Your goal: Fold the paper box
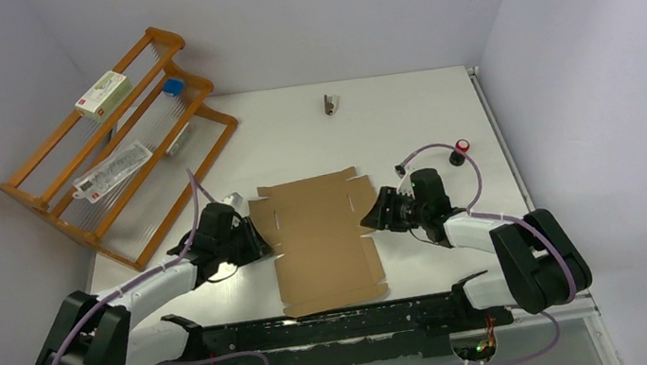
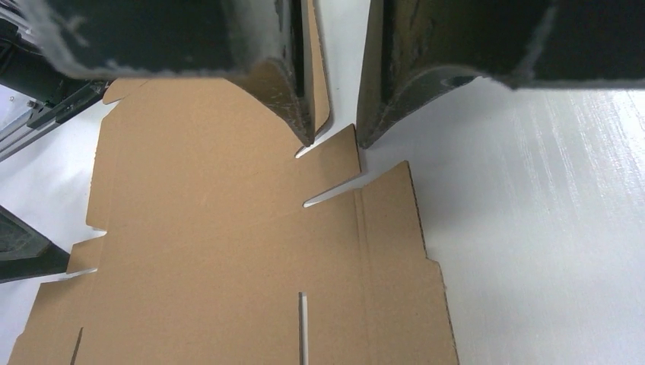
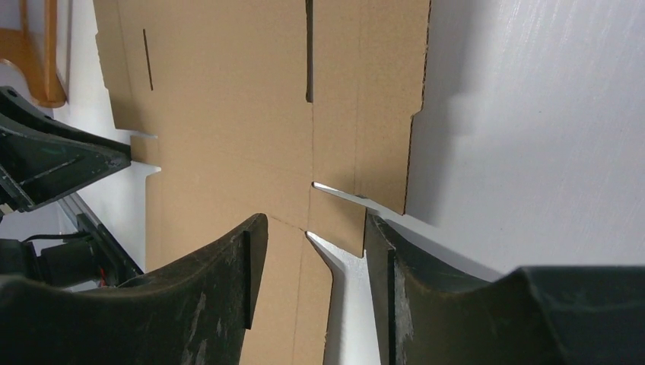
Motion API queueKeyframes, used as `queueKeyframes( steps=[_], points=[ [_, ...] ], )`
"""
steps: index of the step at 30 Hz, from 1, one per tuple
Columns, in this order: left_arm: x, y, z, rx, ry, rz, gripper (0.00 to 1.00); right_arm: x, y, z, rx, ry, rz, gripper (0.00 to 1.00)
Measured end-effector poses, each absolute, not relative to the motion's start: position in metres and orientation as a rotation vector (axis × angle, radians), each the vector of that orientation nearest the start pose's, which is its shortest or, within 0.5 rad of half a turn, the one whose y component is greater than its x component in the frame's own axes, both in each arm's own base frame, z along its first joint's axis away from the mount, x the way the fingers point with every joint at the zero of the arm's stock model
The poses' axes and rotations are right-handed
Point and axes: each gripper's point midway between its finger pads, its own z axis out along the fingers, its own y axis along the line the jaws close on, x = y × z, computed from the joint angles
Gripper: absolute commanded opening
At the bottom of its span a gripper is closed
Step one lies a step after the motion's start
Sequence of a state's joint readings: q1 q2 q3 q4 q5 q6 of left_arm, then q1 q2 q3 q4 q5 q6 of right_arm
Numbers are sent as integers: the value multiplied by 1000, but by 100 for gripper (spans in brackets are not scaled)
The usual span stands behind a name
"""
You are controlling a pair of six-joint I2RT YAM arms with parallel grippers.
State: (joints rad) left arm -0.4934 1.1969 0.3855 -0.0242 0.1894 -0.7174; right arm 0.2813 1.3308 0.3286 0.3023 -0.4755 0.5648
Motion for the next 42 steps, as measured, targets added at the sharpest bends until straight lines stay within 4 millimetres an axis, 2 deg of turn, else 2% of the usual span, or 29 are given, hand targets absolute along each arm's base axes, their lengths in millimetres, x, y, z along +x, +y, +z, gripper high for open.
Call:
queueKeyframes(
  steps=[5,13,18,27,36,42],
  points=[
    [215,-183,29,-180,2506,-765,24,245,174,26,71,2381,961,49],
    [213,-189,35,-137,2505,-762,22,244,173,29,57,2405,914,45],
    [215,-200,44,-90,2485,-776,22,247,179,40,12,2395,878,44],
    [216,-206,53,-46,2485,-718,23,248,194,54,-93,2394,771,43],
    [213,-216,56,22,2497,-632,24,247,207,61,-168,2402,644,43],
    [208,-226,55,76,2505,-587,25,242,212,55,-206,2423,582,43]
  ],
)
